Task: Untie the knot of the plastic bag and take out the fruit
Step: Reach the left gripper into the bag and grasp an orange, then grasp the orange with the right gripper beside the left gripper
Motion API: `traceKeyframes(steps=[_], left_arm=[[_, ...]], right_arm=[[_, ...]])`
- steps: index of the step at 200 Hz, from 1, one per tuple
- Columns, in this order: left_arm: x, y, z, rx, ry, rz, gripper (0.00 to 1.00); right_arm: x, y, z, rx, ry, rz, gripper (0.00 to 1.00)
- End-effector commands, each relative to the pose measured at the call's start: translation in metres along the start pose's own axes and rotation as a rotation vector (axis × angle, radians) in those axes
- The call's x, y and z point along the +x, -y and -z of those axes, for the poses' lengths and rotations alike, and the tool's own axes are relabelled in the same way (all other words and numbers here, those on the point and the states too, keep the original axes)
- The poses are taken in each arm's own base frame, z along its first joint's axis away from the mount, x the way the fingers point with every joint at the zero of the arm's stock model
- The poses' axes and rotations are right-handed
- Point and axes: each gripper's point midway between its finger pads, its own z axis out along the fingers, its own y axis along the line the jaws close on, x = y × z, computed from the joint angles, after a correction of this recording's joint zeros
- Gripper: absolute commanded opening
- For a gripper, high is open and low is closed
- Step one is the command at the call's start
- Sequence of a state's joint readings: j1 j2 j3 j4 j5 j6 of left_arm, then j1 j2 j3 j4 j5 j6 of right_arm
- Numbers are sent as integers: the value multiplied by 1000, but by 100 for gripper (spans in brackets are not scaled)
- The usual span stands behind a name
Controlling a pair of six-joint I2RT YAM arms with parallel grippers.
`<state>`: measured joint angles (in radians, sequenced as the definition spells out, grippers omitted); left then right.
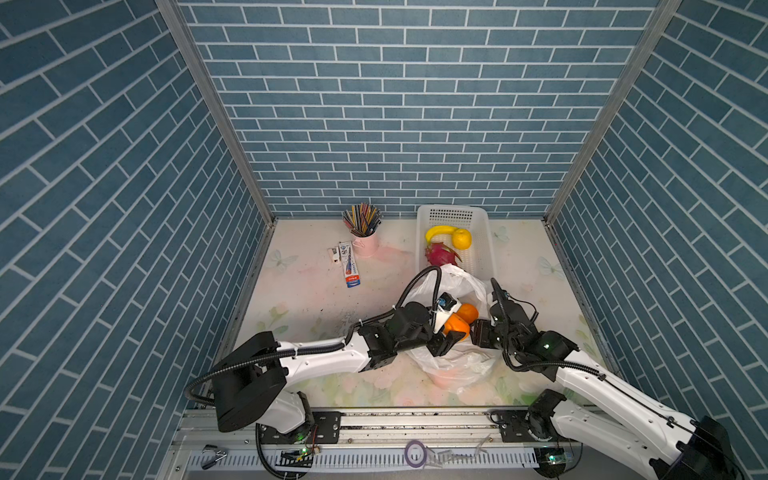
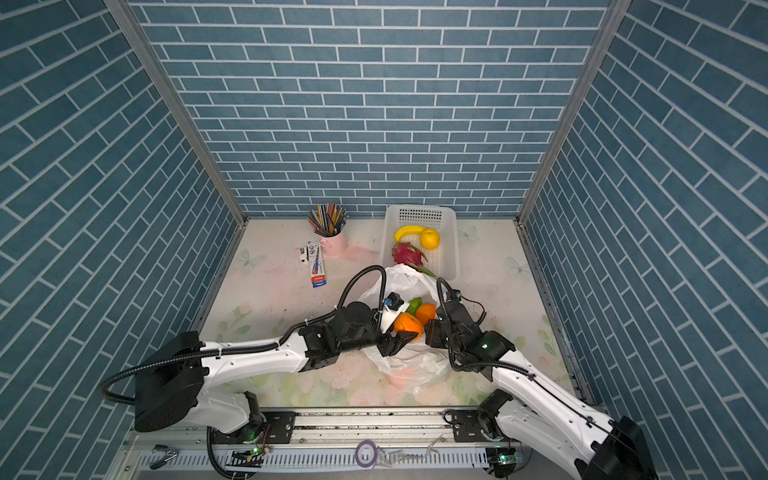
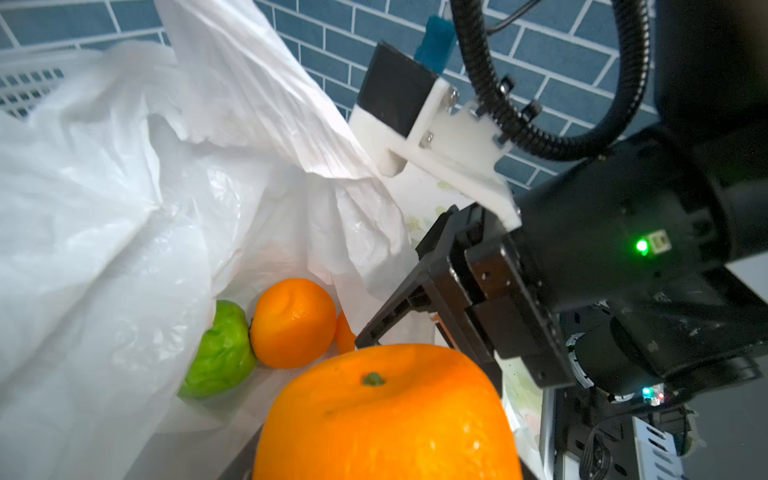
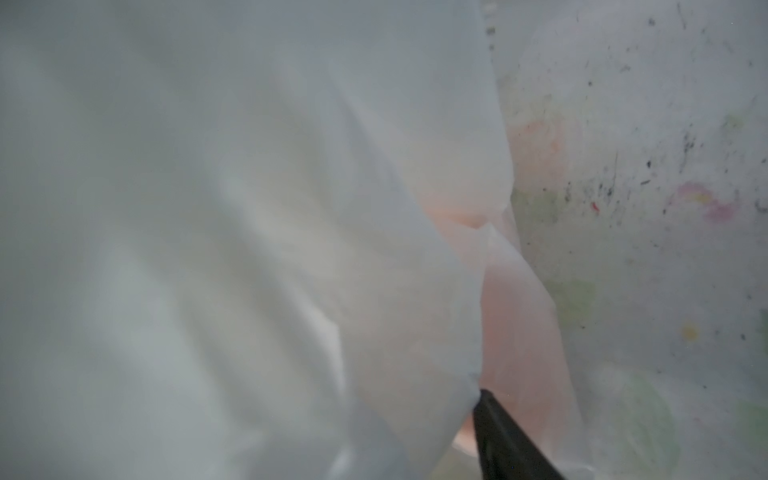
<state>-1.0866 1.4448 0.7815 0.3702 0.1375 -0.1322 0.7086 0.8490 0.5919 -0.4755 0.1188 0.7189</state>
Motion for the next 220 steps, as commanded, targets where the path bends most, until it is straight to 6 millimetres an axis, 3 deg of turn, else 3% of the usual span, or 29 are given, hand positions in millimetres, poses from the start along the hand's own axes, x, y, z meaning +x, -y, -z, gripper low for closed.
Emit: traceKeyframes(steps=[1,44,65,106,136,175,202,220], left_arm=[[-14,1,8,-12,62,-158,59],[-31,-7,24,-82,127,-279,59],[-39,-7,31,-96,167,-339,59],[-55,-1,41,-86,248,-425,59],[-65,5,45,-70,285,-480,59],[-80,12,51,-55,327,-510,59],[-84,15,53,-43,340,-514,59],[-85,15,53,-41,340,-519,59]], right_arm=[[-22,-11,26,-40,66,-33,70],[-60,-34,73,-158,206,-47,78],[-75,-55,95,-271,266,-21,79],[-82,-100,125,-542,318,46,84],[-72,-123,126,-656,243,94,91],[-57,-137,111,-702,125,134,92],[-50,-144,103,-736,71,150,90],[-47,-148,100,-753,50,162,82]])
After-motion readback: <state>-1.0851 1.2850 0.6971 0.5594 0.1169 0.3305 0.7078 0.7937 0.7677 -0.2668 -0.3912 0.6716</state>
